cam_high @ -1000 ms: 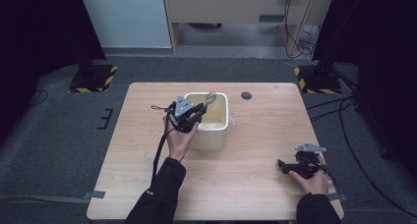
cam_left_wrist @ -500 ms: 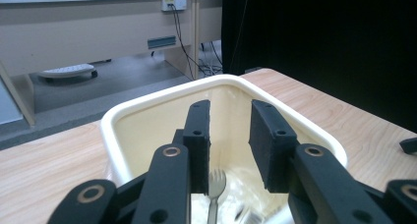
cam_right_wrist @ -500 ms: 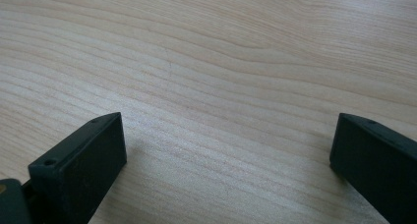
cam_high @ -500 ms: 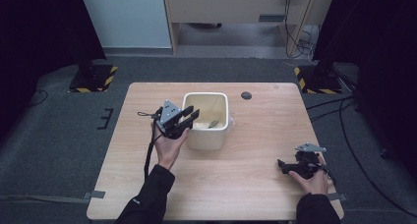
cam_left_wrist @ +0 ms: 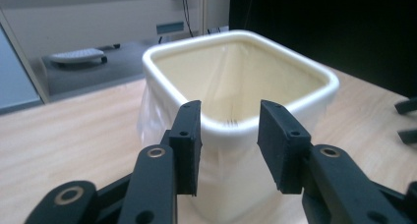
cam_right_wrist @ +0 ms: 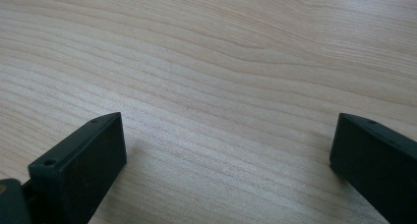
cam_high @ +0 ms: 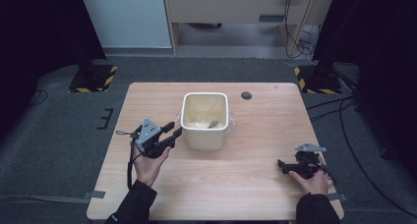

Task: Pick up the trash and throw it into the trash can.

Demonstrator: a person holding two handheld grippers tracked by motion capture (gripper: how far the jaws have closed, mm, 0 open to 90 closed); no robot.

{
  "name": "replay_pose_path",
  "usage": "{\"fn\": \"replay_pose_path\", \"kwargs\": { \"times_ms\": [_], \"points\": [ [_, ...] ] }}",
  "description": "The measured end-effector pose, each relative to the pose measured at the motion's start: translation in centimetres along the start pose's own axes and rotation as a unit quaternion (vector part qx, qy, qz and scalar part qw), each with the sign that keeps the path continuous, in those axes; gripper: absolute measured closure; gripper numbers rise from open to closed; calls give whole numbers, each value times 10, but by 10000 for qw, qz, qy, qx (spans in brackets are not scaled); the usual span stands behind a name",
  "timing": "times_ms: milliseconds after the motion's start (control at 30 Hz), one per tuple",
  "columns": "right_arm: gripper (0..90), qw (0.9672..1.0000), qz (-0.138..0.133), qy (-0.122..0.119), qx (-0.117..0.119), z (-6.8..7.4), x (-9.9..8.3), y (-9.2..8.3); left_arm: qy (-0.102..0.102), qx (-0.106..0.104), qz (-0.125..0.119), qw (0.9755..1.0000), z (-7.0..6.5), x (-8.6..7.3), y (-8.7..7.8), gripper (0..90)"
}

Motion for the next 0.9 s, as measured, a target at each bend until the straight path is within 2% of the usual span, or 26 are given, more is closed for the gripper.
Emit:
{"fn": "replay_pose_path", "kwargs": {
  "times_ms": [167,333,433,500,600,667,733,800,900],
  "points": [
    [7,10000,-1,-4,-2,0,0,0,-3,43,227,9997,6,-26,-14,567],
    [7,10000,-1,-3,-1,0,0,0,-149,94,493,9986,12,-53,-22,528],
    [7,10000,-2,-6,3,0,0,0,-175,162,788,9966,16,-68,-25,489],
    [7,10000,1,-17,16,0,0,0,-222,249,875,9956,19,-78,-28,455],
    [7,10000,1,-29,17,0,0,0,-134,338,1061,9937,23,-89,-31,399],
    [7,10000,1,-27,18,0,0,0,-119,372,1218,9918,27,-97,-33,355],
    [7,10000,0,-29,18,0,0,0,-66,492,1360,9895,31,-103,-35,316],
    [7,10000,1,-27,18,0,0,0,-120,585,1499,9869,36,-109,-37,287],
    [7,10000,1,-27,18,0,0,0,-46,809,1720,9818,42,-117,-40,245]
  ]
}}
Point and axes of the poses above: each handheld gripper's, and its own axes: y roughly forward along the jaws, x roughly out of its top, z roughly to its left, the point moved 2 cm from there along y, roughly forward along the jaws, and after that the axes turned 8 degrees about x, right-handed, at the moved point
